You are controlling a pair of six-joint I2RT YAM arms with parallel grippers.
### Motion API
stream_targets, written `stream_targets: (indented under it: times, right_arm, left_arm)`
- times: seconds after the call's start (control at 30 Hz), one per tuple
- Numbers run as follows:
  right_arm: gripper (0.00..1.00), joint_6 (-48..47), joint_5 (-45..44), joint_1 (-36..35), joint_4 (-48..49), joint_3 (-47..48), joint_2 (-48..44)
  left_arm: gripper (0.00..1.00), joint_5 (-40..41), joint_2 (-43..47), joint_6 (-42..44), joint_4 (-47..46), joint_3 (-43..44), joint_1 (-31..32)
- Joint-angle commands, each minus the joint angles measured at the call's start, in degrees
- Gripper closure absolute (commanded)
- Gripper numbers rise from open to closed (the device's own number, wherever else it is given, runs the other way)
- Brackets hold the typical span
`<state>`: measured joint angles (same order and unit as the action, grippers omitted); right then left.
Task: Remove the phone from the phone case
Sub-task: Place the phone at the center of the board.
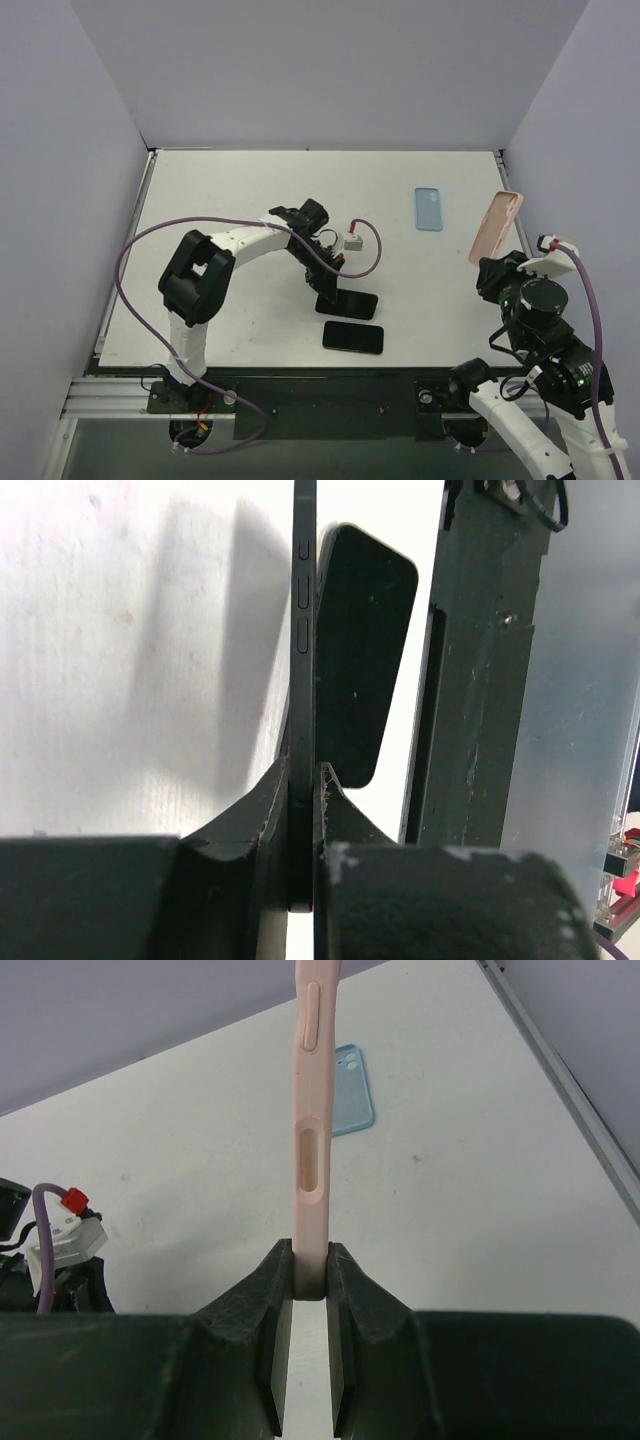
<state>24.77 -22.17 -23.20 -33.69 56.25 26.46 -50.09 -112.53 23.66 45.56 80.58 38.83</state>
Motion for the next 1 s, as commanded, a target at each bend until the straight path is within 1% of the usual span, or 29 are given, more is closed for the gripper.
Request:
stream_targets:
  times: [0.0, 0.1, 0.3, 0.47, 0.53, 0.73, 0.83, 0.93, 0.97]
  right_arm:
    - [1.0, 1.2, -0.4, 0.3, -0.8, -0.8, -1.5]
    - [1.0, 1.2, -0.5, 0.3, -0.8, -0.9, -1.3]
    - [1.0, 1.2, 0.2, 0.3, -0.8, -0.3, -0.8]
    - [1.0, 1.2, 0.0, 0.3, -0.8, -0.5, -0.7]
    - [1.0, 1.5, 0.3, 0.3, -0.8, -0.6, -0.9]
    - [1.0, 2.0, 1.0, 0.3, -0.8, -1.0, -1.1]
    - [1.0, 2.1, 1.2, 0.3, -0.8, -1.1, -1.1]
    - [1.0, 2.3, 1.5, 0.3, -0.9, -1.1, -1.4]
    - [1.0, 2.5, 1.5, 0.3, -0.9, -1.0, -1.5]
  left_arm:
    - [1.0, -7.9, -3.8, 3.3, 2.7, 7.0, -0.4]
    - [1.0, -8.6, -8.1, 5.4, 6.9, 9.8, 0.3]
    - [1.0, -9.7, -11.3, 6.3, 7.7, 12.1, -0.2]
    - [1.0, -10.6, -17.0, 8.9, 13.8, 16.9, -0.3]
    - [0.99, -9.9, -18.4, 8.8, 14.5, 17.7, -0.2]
    - [0.91, -7.7, -16.7, 3.3, 6.2, 13.2, -0.3]
    - [0.85, -5.4, -16.3, 2.4, 3.5, 11.6, -0.4]
    - [0.79, -4.2, -16.6, 1.8, 3.2, 11.4, -0.5]
    - [0.78, -4.1, -16.8, 1.7, 3.1, 11.4, -0.5]
